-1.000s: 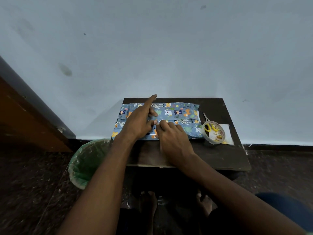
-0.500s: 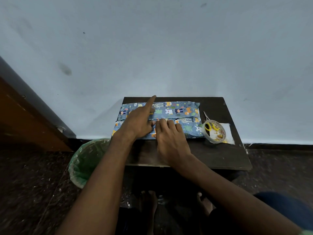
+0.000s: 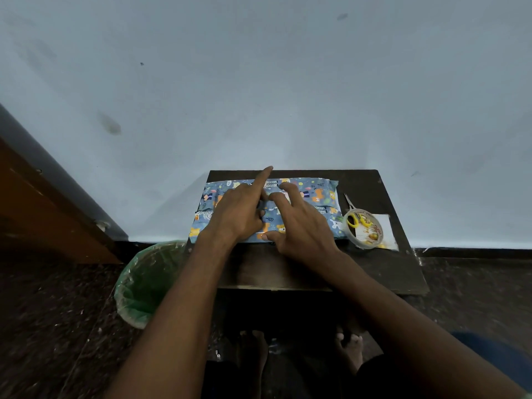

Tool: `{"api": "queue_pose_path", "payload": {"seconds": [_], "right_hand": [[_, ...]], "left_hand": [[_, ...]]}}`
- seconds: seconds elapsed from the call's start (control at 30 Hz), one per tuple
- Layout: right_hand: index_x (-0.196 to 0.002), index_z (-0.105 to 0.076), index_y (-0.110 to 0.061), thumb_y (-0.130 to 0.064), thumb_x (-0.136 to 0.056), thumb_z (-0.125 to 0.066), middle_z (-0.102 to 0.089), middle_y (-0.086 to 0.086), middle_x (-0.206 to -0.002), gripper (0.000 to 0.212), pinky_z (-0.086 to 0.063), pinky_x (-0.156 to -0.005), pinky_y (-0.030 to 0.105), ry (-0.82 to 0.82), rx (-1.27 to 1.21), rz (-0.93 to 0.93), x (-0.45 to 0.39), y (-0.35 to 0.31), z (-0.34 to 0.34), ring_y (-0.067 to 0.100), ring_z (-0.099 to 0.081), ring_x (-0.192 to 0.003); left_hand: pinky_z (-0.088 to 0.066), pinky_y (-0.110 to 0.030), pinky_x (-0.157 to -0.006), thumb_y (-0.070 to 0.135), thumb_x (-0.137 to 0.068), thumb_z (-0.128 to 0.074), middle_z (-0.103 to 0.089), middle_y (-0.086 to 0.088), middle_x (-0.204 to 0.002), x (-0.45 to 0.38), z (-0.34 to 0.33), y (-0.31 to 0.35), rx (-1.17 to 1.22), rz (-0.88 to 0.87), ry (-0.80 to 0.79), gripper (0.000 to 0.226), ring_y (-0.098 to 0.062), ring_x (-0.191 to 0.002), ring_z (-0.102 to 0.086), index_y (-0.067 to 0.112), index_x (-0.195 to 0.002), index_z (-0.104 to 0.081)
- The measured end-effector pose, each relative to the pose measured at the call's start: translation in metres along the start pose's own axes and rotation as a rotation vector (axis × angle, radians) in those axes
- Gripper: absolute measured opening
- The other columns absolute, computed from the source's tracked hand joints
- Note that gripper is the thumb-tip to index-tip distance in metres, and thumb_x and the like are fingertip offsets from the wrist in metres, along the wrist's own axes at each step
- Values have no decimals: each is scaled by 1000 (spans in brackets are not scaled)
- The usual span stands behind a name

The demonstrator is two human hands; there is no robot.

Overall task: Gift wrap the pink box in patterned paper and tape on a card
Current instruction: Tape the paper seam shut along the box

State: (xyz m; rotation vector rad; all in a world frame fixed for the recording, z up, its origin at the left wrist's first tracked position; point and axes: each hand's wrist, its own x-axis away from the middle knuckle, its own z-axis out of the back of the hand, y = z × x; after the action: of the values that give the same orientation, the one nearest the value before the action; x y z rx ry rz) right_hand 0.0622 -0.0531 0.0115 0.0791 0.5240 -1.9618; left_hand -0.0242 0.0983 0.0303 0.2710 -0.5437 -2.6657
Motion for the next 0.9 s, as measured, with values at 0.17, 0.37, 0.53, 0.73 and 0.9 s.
{"api": "queue_pose_path", "payload": {"seconds": [0.17,0.37,0.53,0.73,0.9], "right_hand": [[-138,-55,-14,-47,-88,-75,-55,9,-148,63,-43,-100,41,-63,106,46,-2,3,-6,32,-54,-117],[-92,-70,-10,-43,-76,-87,-69,6,-94,41,-51,-74,40,-7,230,112,-2,3,-19,29,-57,-87],[-112,-71,-12,-39,-84,-81,-72,8,-113,41,-47,-81,42,37,191,150,0,6,-18,31,-56,-99],[-120,-69,-12,-43,-76,-87,-66,14,-109,57,-48,-93,43,36,-55,34,0,9,-14,31,-57,-111],[-118,-54,-21,-46,-94,-70,-77,-11,-90,39,-38,-71,8,69,-419,-166,-17,24,5,-1,-65,-76]], "left_hand": [[-52,-38,-91,5,-85,-74,-69,13,-111,-1,1,-1,20,28,-17,108,-19,-108,-64,35,-169,-14],[-54,-32,-87,-6,-81,-73,-65,11,-129,-1,-5,-1,148,25,-7,115,-14,-111,-62,38,-169,-13],[-60,-28,-90,-15,-80,-72,-61,7,-132,2,-12,-9,461,102,100,104,-13,-109,-67,32,-164,-32],[-57,-21,-89,-14,-81,-75,-75,10,-111,5,-10,-11,466,99,91,86,-6,-107,-71,32,-150,-51],[-55,-22,-58,-18,-82,-75,-74,14,-122,6,-9,-7,672,213,107,57,-8,-114,-70,30,-113,-73]]}}
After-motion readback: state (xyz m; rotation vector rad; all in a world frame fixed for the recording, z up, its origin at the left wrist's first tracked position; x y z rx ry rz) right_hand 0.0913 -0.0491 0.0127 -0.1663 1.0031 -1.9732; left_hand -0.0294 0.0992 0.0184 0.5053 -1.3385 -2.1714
